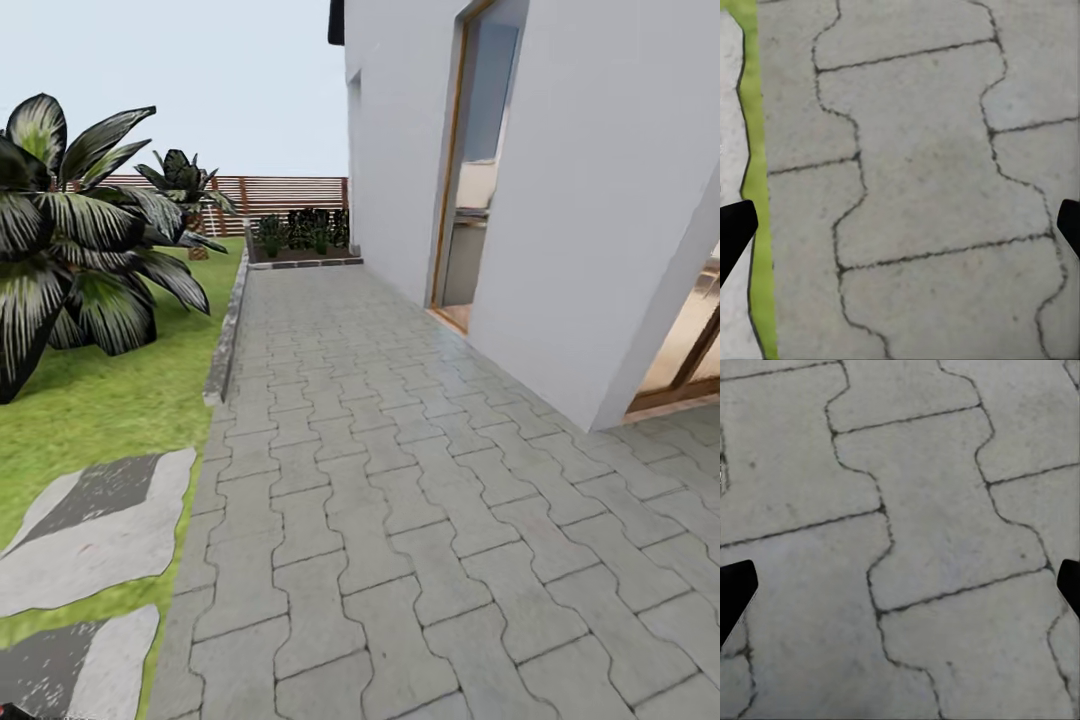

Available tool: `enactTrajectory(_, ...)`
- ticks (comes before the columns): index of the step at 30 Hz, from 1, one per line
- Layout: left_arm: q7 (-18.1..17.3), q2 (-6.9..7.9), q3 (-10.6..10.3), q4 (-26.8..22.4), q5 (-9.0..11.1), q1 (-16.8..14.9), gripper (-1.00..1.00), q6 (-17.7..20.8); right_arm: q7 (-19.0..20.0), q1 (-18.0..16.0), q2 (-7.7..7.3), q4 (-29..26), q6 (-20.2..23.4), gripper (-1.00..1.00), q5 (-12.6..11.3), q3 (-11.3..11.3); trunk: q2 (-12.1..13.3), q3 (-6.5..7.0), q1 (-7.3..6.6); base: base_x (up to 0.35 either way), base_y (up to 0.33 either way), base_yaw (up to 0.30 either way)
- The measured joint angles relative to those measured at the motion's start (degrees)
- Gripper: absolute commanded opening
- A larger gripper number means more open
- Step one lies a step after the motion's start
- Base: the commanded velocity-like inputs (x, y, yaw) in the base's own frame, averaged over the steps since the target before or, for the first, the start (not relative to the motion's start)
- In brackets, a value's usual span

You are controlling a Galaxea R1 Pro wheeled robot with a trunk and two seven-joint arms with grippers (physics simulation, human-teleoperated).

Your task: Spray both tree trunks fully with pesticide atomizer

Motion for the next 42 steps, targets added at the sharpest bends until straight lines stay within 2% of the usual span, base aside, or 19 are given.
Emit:
enactTrajectory(31,0.0,0.0,0.0,0.0,0.0,0.0,1.0,0.0,0.06,0.0,0.05,-0.01,0.0,1.0,-0.04,0.0,0.0,0.0,0.0,0.026,-0.012,0.278)
enactTrajectory(42,0.0,0.05,0.0,0.0,0.0,0.0,1.0,0.06,0.0,0.0,-0.01,0.02,0.0,1.0,0.0,-0.01,0.0,0.0,0.0,0.114,-0.04,0.278)
